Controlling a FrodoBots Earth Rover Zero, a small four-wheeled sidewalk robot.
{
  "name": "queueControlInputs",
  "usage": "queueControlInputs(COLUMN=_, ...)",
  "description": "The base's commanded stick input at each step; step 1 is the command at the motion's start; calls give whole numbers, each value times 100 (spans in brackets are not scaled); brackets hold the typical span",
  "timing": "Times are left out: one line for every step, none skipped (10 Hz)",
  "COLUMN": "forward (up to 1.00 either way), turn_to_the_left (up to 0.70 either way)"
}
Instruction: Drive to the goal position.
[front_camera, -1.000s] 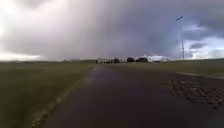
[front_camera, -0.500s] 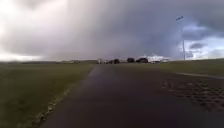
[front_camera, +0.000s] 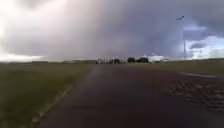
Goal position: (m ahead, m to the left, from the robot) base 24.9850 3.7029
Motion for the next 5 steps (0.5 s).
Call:
queueControlInputs(forward=70, turn_to_the_left=0)
queueControlInputs(forward=70, turn_to_the_left=0)
queueControlInputs(forward=70, turn_to_the_left=0)
queueControlInputs(forward=70, turn_to_the_left=0)
queueControlInputs(forward=70, turn_to_the_left=0)
